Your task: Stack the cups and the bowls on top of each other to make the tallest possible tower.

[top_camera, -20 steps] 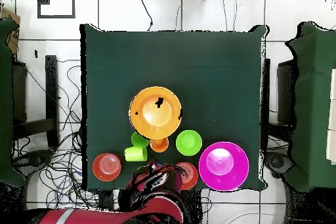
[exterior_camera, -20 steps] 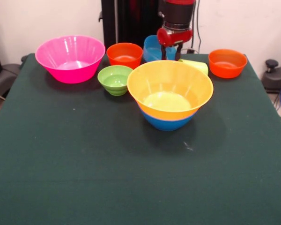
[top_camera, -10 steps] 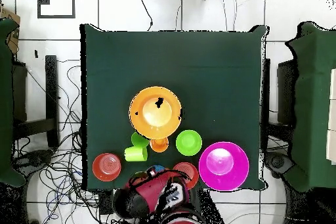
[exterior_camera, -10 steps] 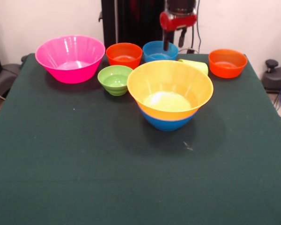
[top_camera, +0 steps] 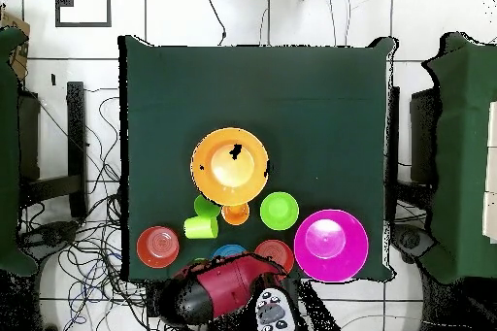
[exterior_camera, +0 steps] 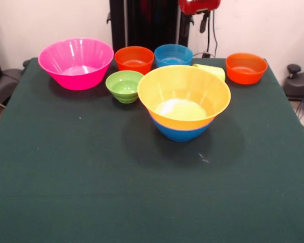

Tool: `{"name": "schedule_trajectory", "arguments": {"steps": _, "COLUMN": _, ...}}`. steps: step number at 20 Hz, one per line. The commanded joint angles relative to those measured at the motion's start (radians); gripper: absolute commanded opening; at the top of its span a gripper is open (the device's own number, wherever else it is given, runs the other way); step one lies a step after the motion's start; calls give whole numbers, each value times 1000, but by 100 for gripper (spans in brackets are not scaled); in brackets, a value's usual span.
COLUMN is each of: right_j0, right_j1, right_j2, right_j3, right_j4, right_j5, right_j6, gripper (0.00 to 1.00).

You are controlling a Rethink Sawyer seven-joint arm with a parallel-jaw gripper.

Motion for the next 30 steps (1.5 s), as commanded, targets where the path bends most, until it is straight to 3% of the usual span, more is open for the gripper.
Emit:
{"name": "schedule_trajectory", "arguments": {"steps": 1, "right_j0": 42, "right_j1": 90, "right_j2": 52, "right_j3": -16, "right_j4": -16, "right_j5": -37, "right_j6": 100, "gripper": 100}}
{"name": "schedule_trajectory", "arguments": {"steps": 6, "right_j0": 156, "right_j1": 203, "right_j2": -75, "right_j3": -112, "right_j4": -24, "right_j5": -186, "right_j6": 180, "gripper": 100}}
{"name": "schedule_trajectory", "arguments": {"steps": 10, "right_j0": 153, "right_j1": 247, "right_j2": -102, "right_j3": -147, "right_j4": -4, "right_j5": -251, "right_j6": 166, "gripper": 100}}
{"name": "schedule_trajectory", "arguments": {"steps": 16, "right_j0": 103, "right_j1": 252, "right_j2": -82, "right_j3": -166, "right_j4": -9, "right_j5": -205, "right_j6": 100, "gripper": 100}}
{"name": "schedule_trajectory", "arguments": {"steps": 22, "right_j0": 104, "right_j1": 275, "right_j2": -95, "right_j3": -198, "right_j4": -31, "right_j5": -88, "right_j6": 32, "gripper": 100}}
{"name": "schedule_trajectory", "arguments": {"steps": 30, "right_j0": 94, "right_j1": 309, "right_j2": -49, "right_j3": -247, "right_j4": -21, "right_j5": -30, "right_j6": 8, "gripper": 100}}
